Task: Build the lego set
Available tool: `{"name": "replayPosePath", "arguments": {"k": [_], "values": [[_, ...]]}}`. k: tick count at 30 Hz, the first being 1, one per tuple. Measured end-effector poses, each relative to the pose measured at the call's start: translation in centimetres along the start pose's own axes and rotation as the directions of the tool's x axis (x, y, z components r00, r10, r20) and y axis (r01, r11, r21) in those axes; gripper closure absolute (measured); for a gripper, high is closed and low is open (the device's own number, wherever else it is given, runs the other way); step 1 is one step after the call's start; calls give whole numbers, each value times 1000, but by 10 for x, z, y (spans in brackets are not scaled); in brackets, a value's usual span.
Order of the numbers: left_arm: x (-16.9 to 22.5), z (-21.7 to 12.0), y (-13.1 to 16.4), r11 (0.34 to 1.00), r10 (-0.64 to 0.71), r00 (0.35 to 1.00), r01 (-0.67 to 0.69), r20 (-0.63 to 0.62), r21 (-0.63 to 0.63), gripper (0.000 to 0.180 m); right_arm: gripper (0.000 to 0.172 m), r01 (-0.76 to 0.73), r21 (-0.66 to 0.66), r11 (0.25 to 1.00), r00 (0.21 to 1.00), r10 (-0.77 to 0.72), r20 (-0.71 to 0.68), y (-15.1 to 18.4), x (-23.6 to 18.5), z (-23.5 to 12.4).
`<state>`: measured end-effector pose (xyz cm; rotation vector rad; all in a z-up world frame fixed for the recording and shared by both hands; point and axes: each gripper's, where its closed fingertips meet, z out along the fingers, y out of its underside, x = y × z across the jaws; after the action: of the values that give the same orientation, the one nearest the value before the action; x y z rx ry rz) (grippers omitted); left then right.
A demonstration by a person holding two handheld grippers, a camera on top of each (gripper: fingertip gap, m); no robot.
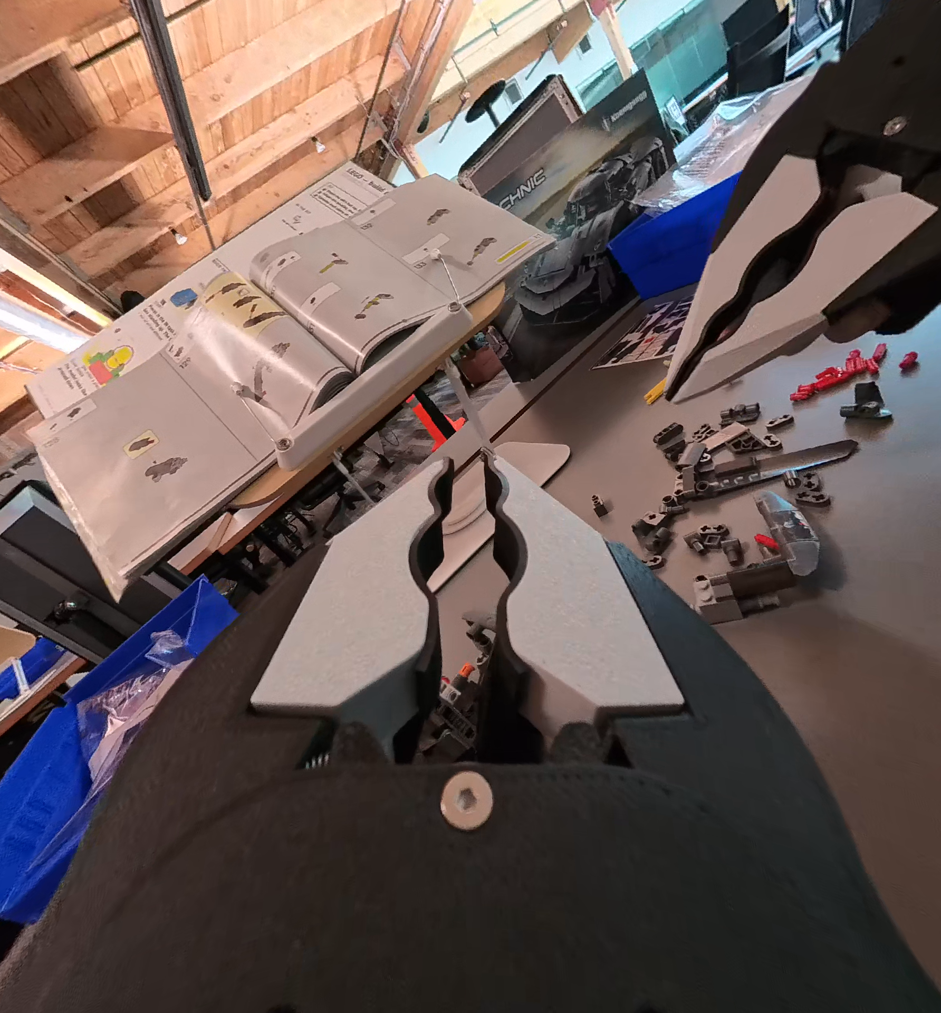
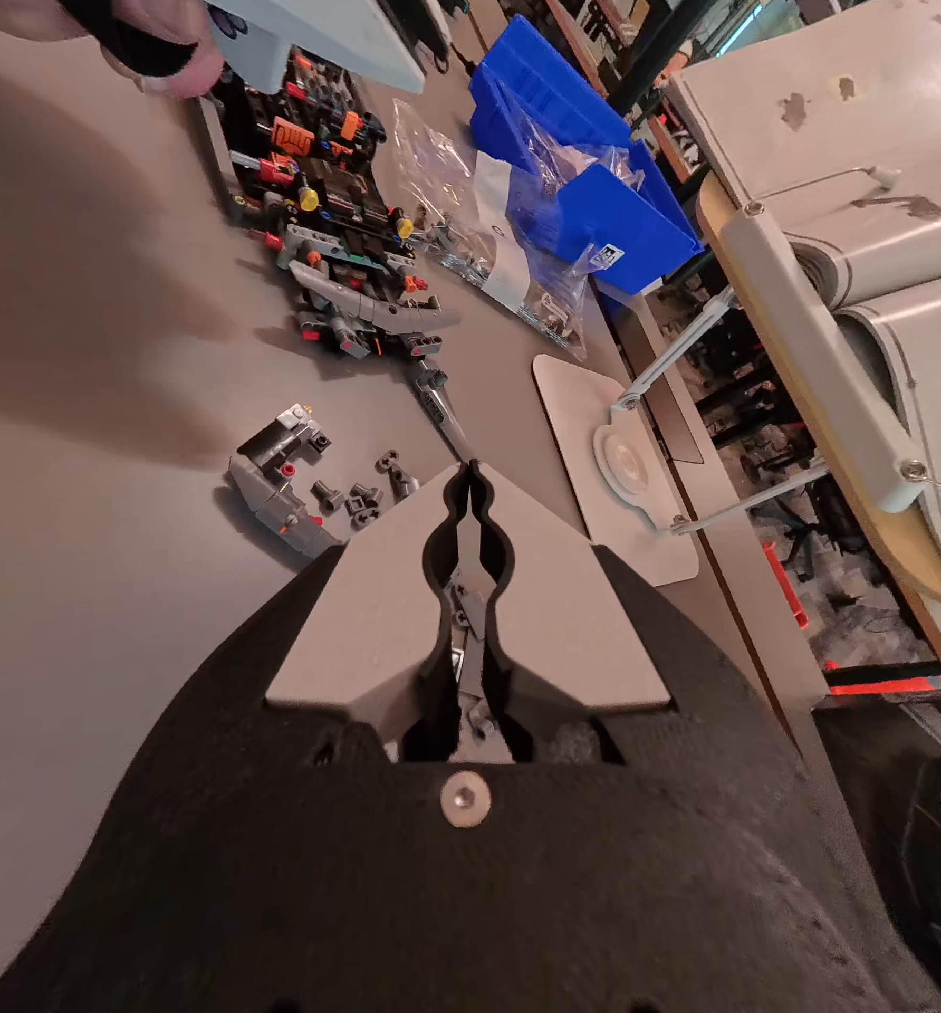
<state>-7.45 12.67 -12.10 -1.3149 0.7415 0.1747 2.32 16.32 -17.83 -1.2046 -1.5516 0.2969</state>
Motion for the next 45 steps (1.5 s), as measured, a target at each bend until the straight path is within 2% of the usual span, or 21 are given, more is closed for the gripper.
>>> {"name": "replayPosePath", "arguments": {"k": [4, 14, 19, 27, 31, 33, 37, 39, 42, 45], "values": [[5, 3, 0, 1000, 19, 1000, -19, -9, -8, 171, 172, -16, 12, 1000, 998, 15, 64, 6, -8, -1], [12, 6, 5, 999, 39, 999, -40, -28, -30, 173, 172, -2, 60, 998, 992, -5, 124, 2, -19, -5], [24, 8, -2, 998, 62, 994, -63, -87, -11, 175, 172, 1, 61, 998, 987, -10, 159, 5, -27, -2], [43, 28, -6, 966, 254, 947, -260, -196, -6, 172, 172, -17, 77, 997, 983, 2, 183, 5, -28, -4], [41, 32, 6, 881, 466, 862, -472, -199, 19, 172, 172, -21, 76, 997, 974, 4, 224, 6, -35, -3], [33, 31, 9, 851, 522, 836, -524, -168, 40, 173, 172, -22, 66, 998, 970, 5, 245, 8, -39, -3], [27, 26, 11, 914, 406, 895, -404, -184, 50, 174, 172, -22, 53, 998, 956, 6, 293, 9, -47, -4], [22, 23, 3, 913, 408, 900, -401, -154, 74, 175, 172, -9, 25, 1000, 946, 1, 325, 13, -53, -4], [22, 24, 7, 921, 389, 907, -384, -162, 62, 175, 172, 10, -13, 1000, 936, -5, 352, 20, -59, -4], [21, 25, 10, 912, 410, 899, -407, -153, 52, 176, 172, 19, -51, 999, 948, -1, 318, 27, -54, 0]]}}
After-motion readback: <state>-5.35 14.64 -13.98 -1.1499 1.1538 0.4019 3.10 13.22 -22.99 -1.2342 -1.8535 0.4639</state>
